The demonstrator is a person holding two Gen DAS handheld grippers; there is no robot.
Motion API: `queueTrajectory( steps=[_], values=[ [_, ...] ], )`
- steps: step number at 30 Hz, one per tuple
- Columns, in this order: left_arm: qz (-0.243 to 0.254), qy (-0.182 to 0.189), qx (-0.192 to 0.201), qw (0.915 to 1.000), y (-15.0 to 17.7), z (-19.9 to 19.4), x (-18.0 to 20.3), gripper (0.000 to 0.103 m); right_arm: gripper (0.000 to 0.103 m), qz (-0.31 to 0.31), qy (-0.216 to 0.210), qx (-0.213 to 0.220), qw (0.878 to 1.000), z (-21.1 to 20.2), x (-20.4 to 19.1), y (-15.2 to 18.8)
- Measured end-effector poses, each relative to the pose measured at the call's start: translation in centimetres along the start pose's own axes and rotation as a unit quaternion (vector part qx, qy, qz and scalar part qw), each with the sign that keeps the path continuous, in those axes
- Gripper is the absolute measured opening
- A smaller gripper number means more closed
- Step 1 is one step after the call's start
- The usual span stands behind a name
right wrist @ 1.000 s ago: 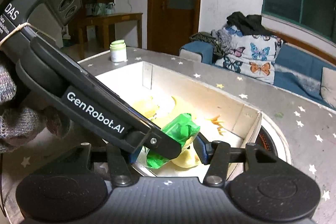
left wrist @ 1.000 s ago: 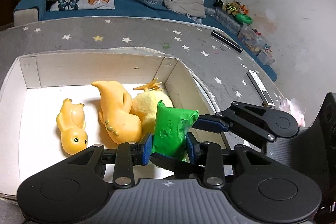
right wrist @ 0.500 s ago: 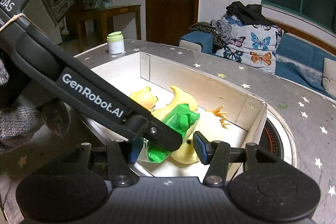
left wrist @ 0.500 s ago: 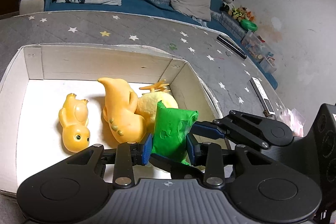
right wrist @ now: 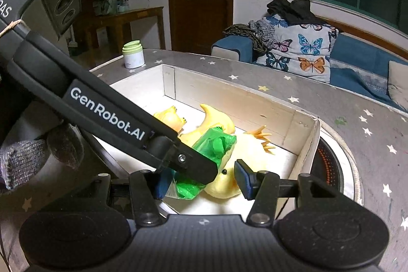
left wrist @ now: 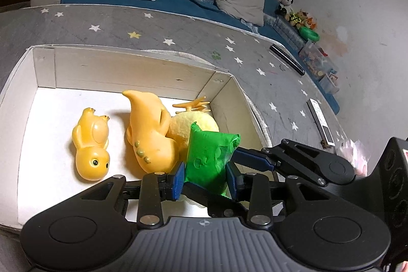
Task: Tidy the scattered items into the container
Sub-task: 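Carry the green packet into the white box and open the left gripper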
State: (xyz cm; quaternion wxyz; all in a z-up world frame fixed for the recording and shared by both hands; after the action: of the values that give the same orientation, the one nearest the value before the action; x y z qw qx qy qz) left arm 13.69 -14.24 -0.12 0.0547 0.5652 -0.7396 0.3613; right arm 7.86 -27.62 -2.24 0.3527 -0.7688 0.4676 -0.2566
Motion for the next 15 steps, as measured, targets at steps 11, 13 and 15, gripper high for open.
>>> queueTrajectory(
  steps=[11,13,15],
  values=[
    [-0.019,0.001,0.018,0.9997,0.6,-1.0,-0.2,0.038,0.053,0.022,0.001,0.004,1.0,0.0,0.7,-0.1],
    [-0.016,0.003,0.028,0.9995,1.2,-1.6,-0.1,0.038,0.053,0.019,0.002,0.004,1.0,-0.1,0.6,0.0],
    [-0.014,0.006,0.038,0.9992,1.7,-2.3,0.1,0.038,0.053,0.017,0.004,0.011,1.0,-0.6,0.5,0.0]
  ],
)
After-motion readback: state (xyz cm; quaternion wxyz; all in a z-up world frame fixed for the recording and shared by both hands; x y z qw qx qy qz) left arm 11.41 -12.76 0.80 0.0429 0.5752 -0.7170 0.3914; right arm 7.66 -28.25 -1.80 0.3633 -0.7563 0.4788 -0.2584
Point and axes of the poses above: each gripper's, at about its wrist camera, not at the fingertips, and z roughly the way its jaws point, x to its right, y to its underside, the point moved 2 cm from there along z, roughly the way its jaws point, and after that the axes turned 7 degrees about -z, right-handed, at the moved point
